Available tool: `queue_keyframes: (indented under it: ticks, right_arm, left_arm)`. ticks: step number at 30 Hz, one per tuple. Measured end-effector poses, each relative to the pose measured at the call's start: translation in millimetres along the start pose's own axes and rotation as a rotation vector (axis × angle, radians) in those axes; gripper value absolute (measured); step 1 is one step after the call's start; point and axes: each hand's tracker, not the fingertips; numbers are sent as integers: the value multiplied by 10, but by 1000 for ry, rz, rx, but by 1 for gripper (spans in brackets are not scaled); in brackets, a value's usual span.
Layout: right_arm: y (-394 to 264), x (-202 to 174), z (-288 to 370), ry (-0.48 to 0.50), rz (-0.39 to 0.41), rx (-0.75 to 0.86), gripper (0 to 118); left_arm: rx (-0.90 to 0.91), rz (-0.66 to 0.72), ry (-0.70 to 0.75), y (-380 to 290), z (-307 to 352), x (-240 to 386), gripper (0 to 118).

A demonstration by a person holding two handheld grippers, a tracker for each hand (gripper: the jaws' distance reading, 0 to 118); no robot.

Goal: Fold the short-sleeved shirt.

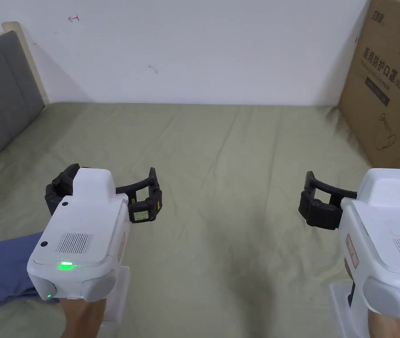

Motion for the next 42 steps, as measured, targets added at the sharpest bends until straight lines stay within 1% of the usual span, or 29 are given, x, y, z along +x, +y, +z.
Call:
queue_keyframes:
  ticks: [17,22,25,27,28,29,30,31,32,34,39,42]
  right_arm:
    - [18,-23,14,5,2,-4,117]
    - [14,-29,0,-15,-11,-19,117]
    - [25,-14,-60,-30,-73,-116,117]
    - [33,2,-102,-32,-130,-202,117]
    - [29,9,-127,-41,-172,-247,117]
    - [24,7,-156,-79,-216,-309,117]
    - [29,-7,-191,-126,-236,-393,117]
    - [25,-9,-223,-153,-263,-473,116]
    - [5,4,-252,-169,-287,-542,116]
    - [-42,31,-289,-188,-336,-625,116]
    - [-127,88,-295,-217,-417,-748,115]
    - [-141,95,-283,-230,-415,-758,115]
  left_arm:
    - [-2,8,5,-20,16,-21,118]
    - [-5,10,2,-31,20,-17,118]
    - [-12,19,-12,-44,21,-23,118]
    - [-18,23,-20,-57,24,-27,118]
    - [-19,25,-20,-64,30,-25,118]
    - [-19,27,-20,-73,36,-24,118]
    - [-19,29,-21,-80,41,-24,118]
    - [-20,33,-23,-85,43,-24,118]
    - [-21,36,-24,-91,44,-25,118]
    - [-26,35,-26,-101,41,-24,118]
    - [-27,41,-25,-110,37,-22,118]
    - [-30,40,-28,-113,37,-19,118]
